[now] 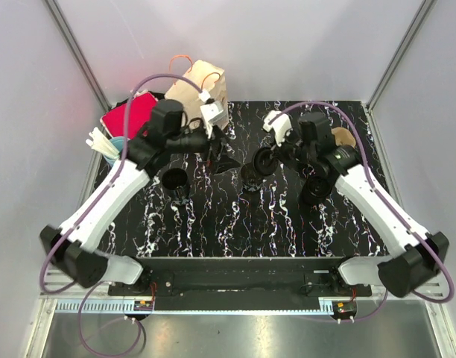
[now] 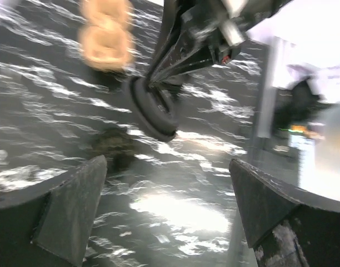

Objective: Pack the takeout coffee

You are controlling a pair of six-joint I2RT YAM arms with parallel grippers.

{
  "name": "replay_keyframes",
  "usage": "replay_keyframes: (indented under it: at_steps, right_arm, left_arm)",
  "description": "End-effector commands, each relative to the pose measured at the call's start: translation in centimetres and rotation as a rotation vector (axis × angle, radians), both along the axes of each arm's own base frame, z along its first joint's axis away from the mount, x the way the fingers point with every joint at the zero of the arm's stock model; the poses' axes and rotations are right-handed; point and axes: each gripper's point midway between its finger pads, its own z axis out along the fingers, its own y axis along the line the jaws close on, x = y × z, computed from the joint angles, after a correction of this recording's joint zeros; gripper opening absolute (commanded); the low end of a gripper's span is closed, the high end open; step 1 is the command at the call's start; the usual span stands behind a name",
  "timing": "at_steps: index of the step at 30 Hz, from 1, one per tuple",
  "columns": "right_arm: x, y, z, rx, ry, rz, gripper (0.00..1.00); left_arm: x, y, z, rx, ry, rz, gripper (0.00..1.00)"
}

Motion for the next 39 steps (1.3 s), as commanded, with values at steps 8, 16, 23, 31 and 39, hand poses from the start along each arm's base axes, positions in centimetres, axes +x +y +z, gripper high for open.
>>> replay_keyframes:
  at_steps: [8, 16, 23, 31, 39]
  right_arm:
    - [2.2, 0.4, -4.7, -0.17, 0.379, -0.128, 0.0]
    - [4.8, 1.6, -7.4, -0.198, 0.527, -0.26, 0.0]
    - [4.9, 1.9, -9.3, -0.217, 0.608, -0.29, 0.0]
    - [4.4, 3.0, -10.1, -0.22, 0.65, -0.27, 0.0]
    - [4.8, 3.9, -11.7, -0.252, 0.677, -0.258, 0.0]
  left_arm:
    - [5.3, 6.4, -4.4, 0.205, -0.412, 0.369, 0.99]
    - [7.2, 7.4, -6.2, 0.199, -0.547, 0.522, 0.99]
    - [7.1, 7.3, -6.9, 0.186, -0.575, 0.573, 0.99]
    - [6.7, 7.0, -8.2, 0.188, -0.549, 0.566, 0.99]
    - [6.4, 6.9, -8.8, 0.184, -0.53, 0.556, 0.99]
